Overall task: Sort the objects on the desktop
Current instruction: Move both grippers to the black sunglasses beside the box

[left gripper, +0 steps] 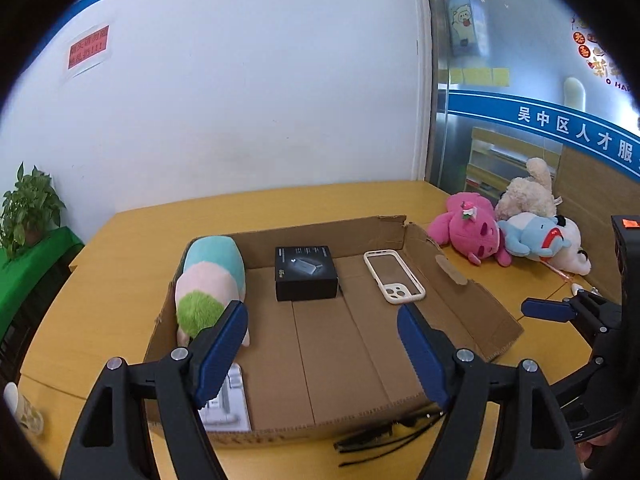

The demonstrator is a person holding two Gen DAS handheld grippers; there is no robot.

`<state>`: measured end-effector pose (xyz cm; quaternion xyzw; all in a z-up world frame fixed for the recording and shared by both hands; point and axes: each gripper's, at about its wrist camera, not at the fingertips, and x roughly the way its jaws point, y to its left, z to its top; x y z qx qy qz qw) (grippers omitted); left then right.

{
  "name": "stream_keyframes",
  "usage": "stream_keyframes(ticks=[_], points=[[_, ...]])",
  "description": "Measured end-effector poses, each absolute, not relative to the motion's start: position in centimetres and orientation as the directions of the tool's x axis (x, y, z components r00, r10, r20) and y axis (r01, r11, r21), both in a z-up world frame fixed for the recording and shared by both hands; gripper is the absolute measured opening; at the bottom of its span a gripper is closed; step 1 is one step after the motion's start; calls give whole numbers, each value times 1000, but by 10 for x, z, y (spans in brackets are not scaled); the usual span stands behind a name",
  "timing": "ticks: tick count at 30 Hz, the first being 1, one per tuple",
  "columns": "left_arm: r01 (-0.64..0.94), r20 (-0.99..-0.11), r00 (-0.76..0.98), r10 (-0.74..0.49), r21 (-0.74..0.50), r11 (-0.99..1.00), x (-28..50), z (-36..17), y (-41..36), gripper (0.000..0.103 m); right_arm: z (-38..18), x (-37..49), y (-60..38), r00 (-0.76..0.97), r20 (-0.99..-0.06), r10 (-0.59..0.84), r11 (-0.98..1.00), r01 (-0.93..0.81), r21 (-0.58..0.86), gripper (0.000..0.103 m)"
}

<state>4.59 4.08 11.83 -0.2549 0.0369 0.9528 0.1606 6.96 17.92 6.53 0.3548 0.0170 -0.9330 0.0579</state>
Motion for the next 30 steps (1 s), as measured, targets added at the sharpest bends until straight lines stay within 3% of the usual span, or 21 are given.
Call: stream_keyframes(ticks=[7, 12, 17, 30], points=[[-330, -539, -791, 291, -25, -943, 63, 97, 31, 77, 53, 95, 170, -707, -681, -191, -974, 224, 41, 103], [-328, -612, -733, 298, -66, -942, 79, 60, 19, 77, 6, 101, 182, -589, -741, -323, -938, 301, 170, 103], [-295, -690, -657, 304, -135, -946, 89, 19, 7, 77, -32, 90, 190, -528, -771, -356, -925, 317, 210, 103], [-229, -723, -627, 290, -185, -956, 92, -4, -20, 77, -53, 72, 155, -413, -780, -470, -835, 494, 242, 103]])
